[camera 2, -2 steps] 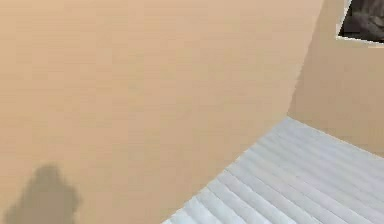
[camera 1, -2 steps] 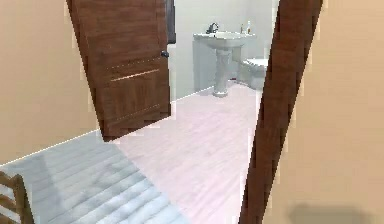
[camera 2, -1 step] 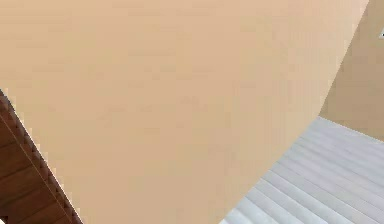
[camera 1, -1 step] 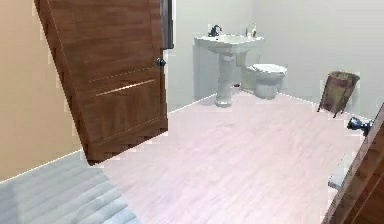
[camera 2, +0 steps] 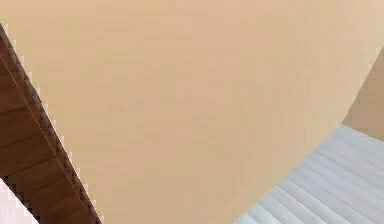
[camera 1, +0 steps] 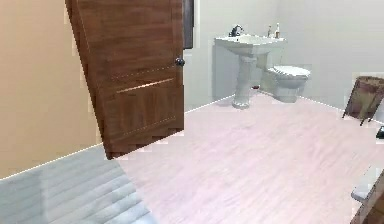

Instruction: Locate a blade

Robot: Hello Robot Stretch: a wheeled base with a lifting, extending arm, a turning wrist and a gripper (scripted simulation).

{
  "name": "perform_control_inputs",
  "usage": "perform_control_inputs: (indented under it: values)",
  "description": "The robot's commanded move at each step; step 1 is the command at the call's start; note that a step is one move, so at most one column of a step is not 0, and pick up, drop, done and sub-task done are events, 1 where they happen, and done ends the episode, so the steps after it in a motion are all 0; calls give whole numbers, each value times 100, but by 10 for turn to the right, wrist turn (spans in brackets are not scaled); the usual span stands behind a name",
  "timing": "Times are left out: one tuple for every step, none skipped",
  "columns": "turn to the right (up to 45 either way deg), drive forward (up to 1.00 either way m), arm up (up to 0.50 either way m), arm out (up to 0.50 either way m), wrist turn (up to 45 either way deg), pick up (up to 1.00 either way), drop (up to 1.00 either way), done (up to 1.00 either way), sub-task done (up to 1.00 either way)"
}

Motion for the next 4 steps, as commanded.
perform_control_inputs:
  values:
    - [0, 55, 0, 0, 0, 0, 0, 0, 0]
    - [420, 0, 0, 0, 0, 0, 0, 0, 0]
    - [0, 100, 0, 0, 0, 0, 0, 0, 0]
    - [60, 0, 0, 0, 0, 0, 0, 0, 0]
